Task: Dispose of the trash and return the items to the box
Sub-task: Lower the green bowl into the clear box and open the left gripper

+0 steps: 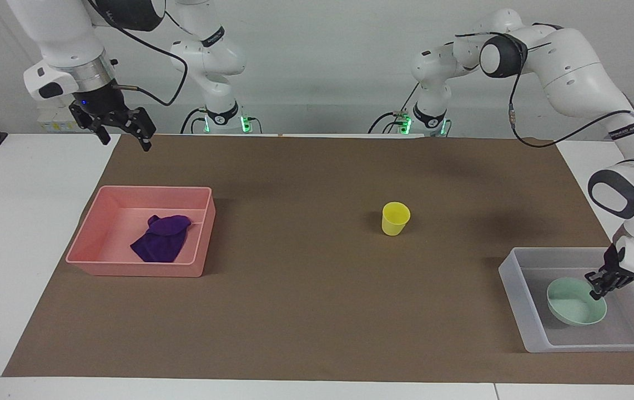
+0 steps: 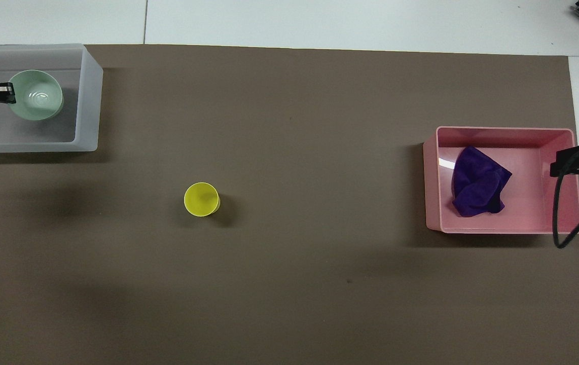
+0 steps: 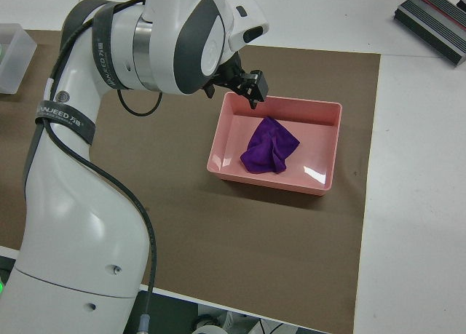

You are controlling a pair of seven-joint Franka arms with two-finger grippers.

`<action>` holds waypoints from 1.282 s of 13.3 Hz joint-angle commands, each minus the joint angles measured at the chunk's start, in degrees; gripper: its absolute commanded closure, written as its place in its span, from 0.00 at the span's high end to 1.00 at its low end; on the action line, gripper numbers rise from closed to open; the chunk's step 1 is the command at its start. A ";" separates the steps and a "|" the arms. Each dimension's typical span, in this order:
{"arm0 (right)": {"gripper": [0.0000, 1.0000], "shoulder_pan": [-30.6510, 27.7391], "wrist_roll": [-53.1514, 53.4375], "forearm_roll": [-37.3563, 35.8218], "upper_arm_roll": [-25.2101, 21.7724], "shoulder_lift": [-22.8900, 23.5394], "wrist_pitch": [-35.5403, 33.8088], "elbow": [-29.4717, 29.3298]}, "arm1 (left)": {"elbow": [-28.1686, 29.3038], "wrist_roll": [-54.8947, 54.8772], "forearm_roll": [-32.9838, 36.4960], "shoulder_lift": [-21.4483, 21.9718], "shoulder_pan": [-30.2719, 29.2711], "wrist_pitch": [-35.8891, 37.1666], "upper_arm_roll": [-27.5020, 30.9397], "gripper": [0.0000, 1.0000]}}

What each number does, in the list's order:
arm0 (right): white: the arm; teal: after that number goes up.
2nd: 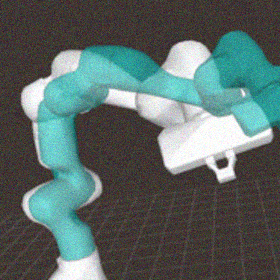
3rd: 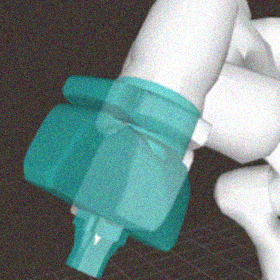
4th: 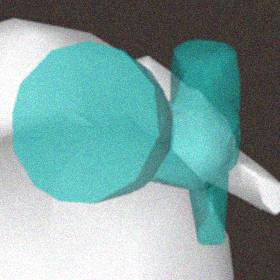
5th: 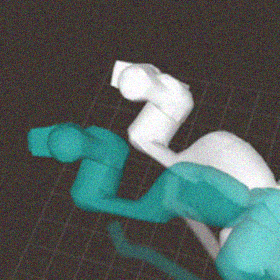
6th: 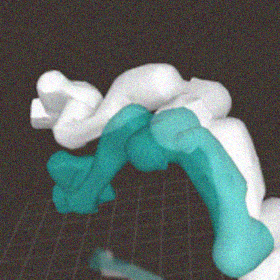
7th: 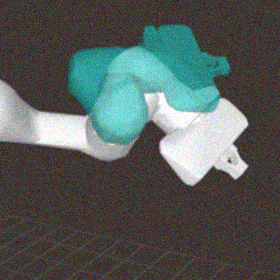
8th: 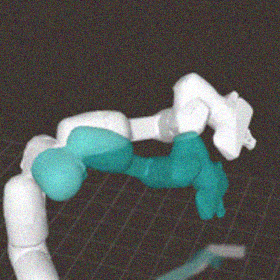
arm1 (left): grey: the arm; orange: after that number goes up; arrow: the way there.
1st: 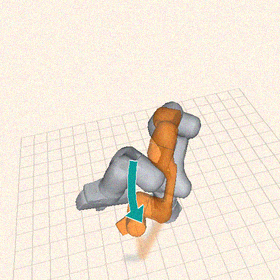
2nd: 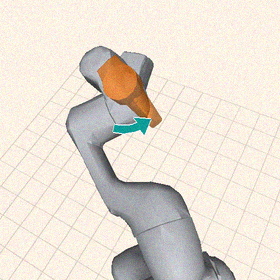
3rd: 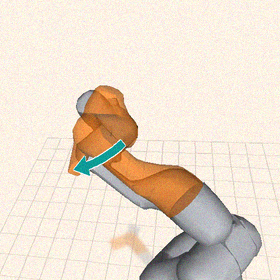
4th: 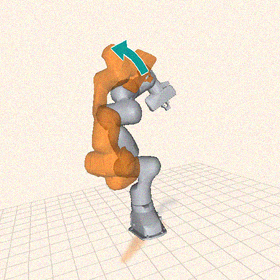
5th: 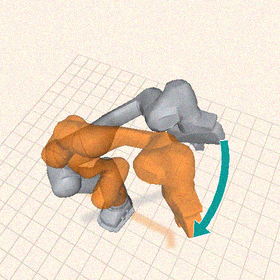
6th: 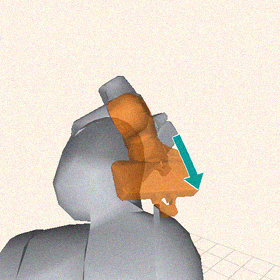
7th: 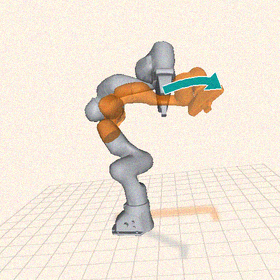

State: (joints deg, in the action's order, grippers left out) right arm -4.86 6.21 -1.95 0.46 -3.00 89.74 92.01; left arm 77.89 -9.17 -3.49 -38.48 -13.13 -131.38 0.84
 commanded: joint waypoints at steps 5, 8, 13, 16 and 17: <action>1.00 -0.15 0.83 -0.51 0.33 0.01 -0.89 0.10 | 4.73 -0.94 0.94 2.79 -0.67 -1.77 -0.22 0.26; 1.00 0.03 0.83 -0.51 0.33 -0.60 -0.45 1.15 | 3.59 -1.03 1.20 2.79 -0.58 0.76 -0.14 0.44; 1.00 6.10 0.83 -1.21 -4.51 -0.52 -0.71 1.16 | 5.59 -1.03 1.03 8.66 0.91 2.98 -0.05 1.00; 1.00 6.88 0.74 -1.04 -4.51 -0.60 -1.94 1.07 | 12.96 -0.85 0.94 16.39 4.15 3.06 -0.05 1.00; 1.00 6.97 0.74 -1.04 -4.42 -0.60 -2.20 1.07 | 15.52 -0.68 0.94 18.94 5.30 3.15 -0.05 1.00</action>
State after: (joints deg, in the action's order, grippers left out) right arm 1.31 6.41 -2.34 -3.72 -2.82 88.59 92.37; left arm 84.62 -9.88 -3.40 -26.86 -10.38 -128.11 0.10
